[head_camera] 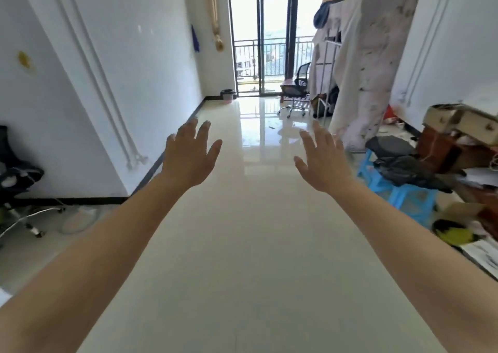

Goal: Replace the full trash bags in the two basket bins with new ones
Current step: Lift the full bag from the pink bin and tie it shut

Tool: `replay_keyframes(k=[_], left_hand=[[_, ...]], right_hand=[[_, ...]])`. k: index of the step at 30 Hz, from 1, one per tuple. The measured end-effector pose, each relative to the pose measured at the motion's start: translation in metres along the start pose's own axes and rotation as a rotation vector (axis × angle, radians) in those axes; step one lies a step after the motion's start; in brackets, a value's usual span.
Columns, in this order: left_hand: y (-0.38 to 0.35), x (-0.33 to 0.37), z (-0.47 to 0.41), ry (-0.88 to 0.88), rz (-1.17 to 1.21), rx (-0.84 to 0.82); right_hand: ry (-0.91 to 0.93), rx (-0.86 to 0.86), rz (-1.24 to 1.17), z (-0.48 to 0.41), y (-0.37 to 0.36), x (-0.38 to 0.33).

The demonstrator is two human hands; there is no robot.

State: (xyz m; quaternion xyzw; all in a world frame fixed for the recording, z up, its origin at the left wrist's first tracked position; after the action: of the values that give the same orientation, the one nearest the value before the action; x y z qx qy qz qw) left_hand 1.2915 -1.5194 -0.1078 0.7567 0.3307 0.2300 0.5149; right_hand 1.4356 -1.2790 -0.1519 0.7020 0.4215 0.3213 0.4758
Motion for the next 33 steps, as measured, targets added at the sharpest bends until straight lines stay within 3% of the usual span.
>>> replay_keyframes(k=[4,9,23,33], left_hand=[[-0.045,0.082,-0.070,-0.105,0.027,-0.019],[-0.096,0.122,-0.162,-0.179,0.037,-0.029],[-0.211,0.073,-0.530,-0.081,0.058,-0.024],[-0.346,0.082,-0.824,-0.086,-0.008,-0.039]], right_hand=[[-0.107,-0.040,0.029,-0.029,-0.024,0.096],[-0.139,-0.101,0.067,-0.107,-0.069,0.157],[-0.139,-0.011,0.005,-0.474,-0.174,0.239],[0.003,0.037,-0.006,-0.761,-0.298,0.315]])
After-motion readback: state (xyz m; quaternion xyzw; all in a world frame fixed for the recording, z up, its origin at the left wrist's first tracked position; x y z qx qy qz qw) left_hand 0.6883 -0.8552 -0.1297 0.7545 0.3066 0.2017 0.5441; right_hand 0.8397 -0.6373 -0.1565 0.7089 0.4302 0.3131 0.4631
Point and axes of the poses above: each hand's wrist, its own z-axis away from the middle knuckle, its own y-axis out of the back of the hand, x = y × z, the point moved 7 cm from there along -z, towards the middle knuckle, and after that the axes turned 8 degrees about -x, right-handed, at the moved point
